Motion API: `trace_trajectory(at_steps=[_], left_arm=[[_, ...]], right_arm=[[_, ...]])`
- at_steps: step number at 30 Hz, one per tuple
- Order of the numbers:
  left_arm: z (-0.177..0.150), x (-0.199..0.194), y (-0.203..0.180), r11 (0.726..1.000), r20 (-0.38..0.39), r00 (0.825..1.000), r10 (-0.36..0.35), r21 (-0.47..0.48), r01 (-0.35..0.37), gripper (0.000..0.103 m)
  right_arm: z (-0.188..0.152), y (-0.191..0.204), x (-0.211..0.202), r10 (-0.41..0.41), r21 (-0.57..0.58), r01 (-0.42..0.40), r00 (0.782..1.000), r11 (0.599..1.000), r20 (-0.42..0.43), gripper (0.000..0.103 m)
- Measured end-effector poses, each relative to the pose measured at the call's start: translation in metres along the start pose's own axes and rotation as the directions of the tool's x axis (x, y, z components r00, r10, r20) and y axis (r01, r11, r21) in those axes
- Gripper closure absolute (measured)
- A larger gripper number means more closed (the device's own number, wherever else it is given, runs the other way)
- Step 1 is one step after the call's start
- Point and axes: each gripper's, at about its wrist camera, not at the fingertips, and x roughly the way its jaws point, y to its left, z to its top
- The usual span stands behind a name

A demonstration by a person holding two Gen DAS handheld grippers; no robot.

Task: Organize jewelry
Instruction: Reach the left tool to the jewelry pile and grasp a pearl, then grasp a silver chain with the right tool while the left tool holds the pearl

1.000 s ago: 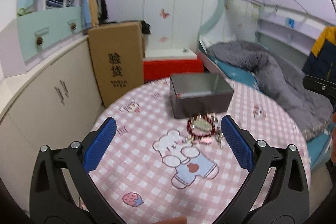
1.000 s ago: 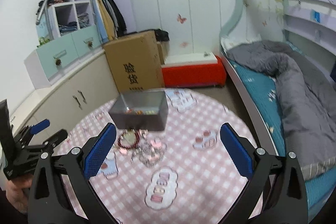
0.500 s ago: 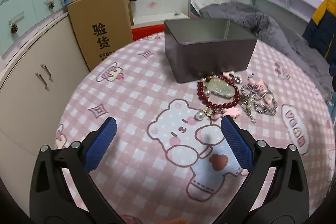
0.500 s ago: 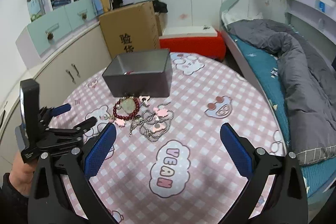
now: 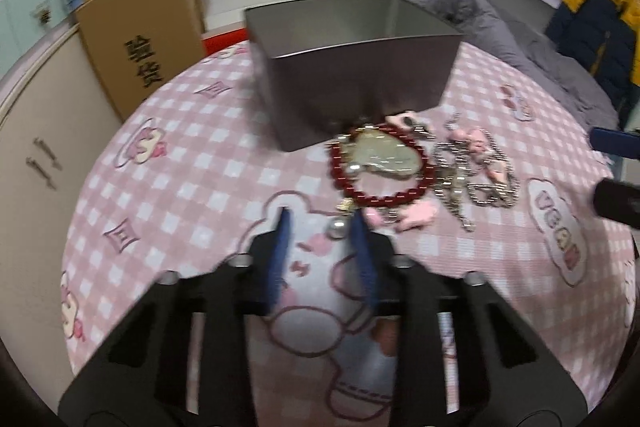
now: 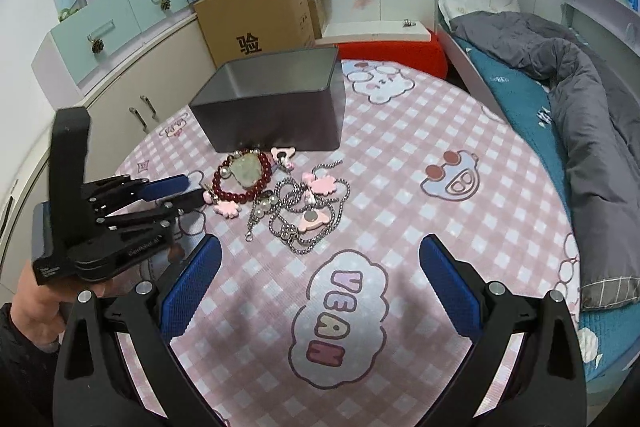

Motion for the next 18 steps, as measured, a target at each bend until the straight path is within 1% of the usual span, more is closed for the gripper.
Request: trace_trajectory(at_steps=[1,4,6,8,11,15,18], left_arm=[[-0.001,-0.001,-0.001,1.0,0.001,1.0,-0.025,-0.004,0.025,0.093],[-0.005,-0.006,0.001,0.998,0.009,0.998,-0.062,-0.031,0.062,0.093],[-0.01,-0.012,0.005,0.995,0.017,0.997,-0.075,-0.057,0.076,0.093],[-0.013,-0.017,0.009,0.994,0.026,0.997,-0.075,-0.078,0.077,0.093],[-0.017,-0.027,0.016,0.991,0.044,0.997,-0.066,-0.11,0.071,0.093],[-0.019,-0.039,0.027,0.988,0.067,0.996,-0.053,-0.144,0.062,0.093],[-0.02,-0.046,0.031,0.985,0.081,0.995,-0.05,-0.159,0.062,0.093]], right_arm=[[-0.001,0.0,0.004,0.005,0.0,-0.005,1.0,1.0,-0.011,0.007],[-0.005,0.002,0.013,0.025,0.001,-0.025,0.999,1.0,-0.035,0.008],[-0.006,0.003,0.018,0.046,-0.005,-0.046,0.998,0.999,-0.046,0.014],[-0.007,0.006,0.025,0.071,-0.006,-0.071,0.996,0.997,-0.059,0.028],[-0.007,0.011,0.036,0.083,-0.013,-0.084,0.994,0.996,-0.075,0.041],[-0.004,0.017,0.05,0.067,-0.039,-0.07,0.995,0.997,-0.077,0.051],[0.0,0.023,0.059,0.026,-0.086,-0.031,0.998,0.996,-0.055,0.06]])
